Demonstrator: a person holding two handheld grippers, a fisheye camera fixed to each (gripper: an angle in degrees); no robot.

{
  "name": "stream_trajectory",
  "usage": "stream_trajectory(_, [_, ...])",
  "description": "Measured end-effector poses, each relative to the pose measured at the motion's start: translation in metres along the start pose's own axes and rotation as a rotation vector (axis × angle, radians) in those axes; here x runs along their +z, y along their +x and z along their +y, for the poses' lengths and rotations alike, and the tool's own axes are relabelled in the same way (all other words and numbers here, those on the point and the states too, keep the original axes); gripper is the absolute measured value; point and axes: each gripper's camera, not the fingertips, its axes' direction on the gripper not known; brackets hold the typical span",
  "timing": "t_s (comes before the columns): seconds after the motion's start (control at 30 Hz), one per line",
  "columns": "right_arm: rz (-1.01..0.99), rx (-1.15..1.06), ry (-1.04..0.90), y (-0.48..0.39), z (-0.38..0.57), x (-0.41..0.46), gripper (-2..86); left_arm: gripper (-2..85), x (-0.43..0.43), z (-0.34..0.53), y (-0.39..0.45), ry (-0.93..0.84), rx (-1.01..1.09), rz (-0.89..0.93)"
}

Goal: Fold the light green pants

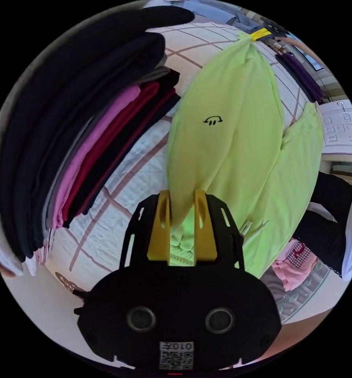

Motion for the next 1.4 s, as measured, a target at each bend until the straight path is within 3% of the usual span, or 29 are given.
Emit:
stream_trajectory(0.23, [0.068, 0.225, 0.146, -0.064, 0.110, -0.081, 1.4, 2.4, -0.075, 0.045, 0.067, 0.177, -0.051, -0.247])
stream_trajectory(0.33, [0.105, 0.288, 0.182, -0.138, 0.179, -0.113, 1.5, 1.5, -0.102, 0.077, 0.124, 0.226, -0.023, -0.323])
stream_trajectory(0.47, [-0.105, 0.458, 0.093, -0.251, 0.251, -0.085, 1.7, 0.8, -0.085, 0.111, 0.200, 0.151, 0.025, -0.290])
stream_trajectory(0.6, [-0.240, 0.476, -0.121, -0.343, 0.253, -0.002, 1.9, 0.5, -0.016, 0.115, 0.241, -0.034, 0.078, -0.217])
stream_trajectory(0.73, [-0.297, 0.539, -0.179, -0.364, 0.256, 0.034, 1.9, 0.4, 0.044, 0.107, 0.261, -0.193, 0.169, -0.184])
stream_trajectory(1.0, [-0.230, 0.561, -0.008, -0.381, 0.327, -0.002, 1.4, 0.7, 0.019, 0.107, 0.280, -0.141, 0.248, -0.278])
stream_trajectory(1.23, [-0.207, 0.526, -0.086, -0.414, 0.336, 0.041, 1.3, 0.9, 0.071, 0.100, 0.312, -0.229, 0.308, -0.359])
stream_trajectory(1.4, [-0.196, 0.526, -0.010, -0.419, 0.380, 0.026, 1.5, 1.1, 0.057, 0.104, 0.317, -0.187, 0.289, -0.369])
